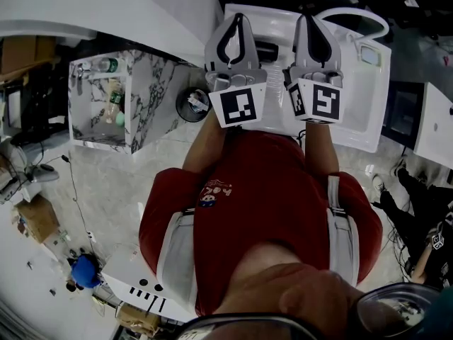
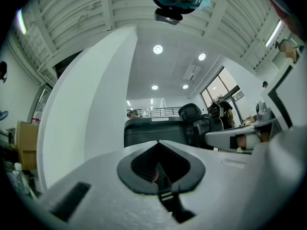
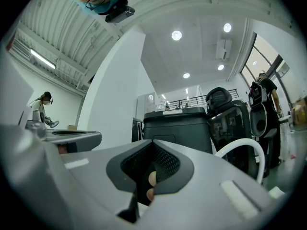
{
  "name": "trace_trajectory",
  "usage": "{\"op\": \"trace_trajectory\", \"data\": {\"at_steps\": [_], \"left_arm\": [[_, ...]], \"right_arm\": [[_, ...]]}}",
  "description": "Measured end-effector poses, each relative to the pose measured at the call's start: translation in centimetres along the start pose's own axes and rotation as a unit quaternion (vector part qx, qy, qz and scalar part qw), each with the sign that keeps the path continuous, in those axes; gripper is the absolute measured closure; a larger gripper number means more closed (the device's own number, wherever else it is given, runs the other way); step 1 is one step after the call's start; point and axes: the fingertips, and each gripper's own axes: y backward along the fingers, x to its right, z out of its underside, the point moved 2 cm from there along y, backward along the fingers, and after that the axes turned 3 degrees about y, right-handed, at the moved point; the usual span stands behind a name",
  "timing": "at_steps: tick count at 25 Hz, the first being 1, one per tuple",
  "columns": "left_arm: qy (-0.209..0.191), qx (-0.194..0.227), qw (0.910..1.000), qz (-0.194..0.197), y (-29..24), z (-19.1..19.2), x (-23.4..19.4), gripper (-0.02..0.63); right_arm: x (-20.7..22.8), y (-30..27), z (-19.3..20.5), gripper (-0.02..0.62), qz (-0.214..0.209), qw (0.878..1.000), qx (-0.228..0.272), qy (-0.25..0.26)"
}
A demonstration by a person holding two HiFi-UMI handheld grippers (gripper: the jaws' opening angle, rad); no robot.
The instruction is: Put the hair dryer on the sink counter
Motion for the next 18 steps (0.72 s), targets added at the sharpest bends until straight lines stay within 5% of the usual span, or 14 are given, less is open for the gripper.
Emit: {"op": "trace_trajectory", "data": {"at_steps": [18], "left_arm": [[0.025,-0.008,0.9995,0.016,-0.04,0.03,0.08,0.603]], "right_arm": [[0.12,0.18,0.24,0.594,0.009,1.0,0.002,0.012]]}}
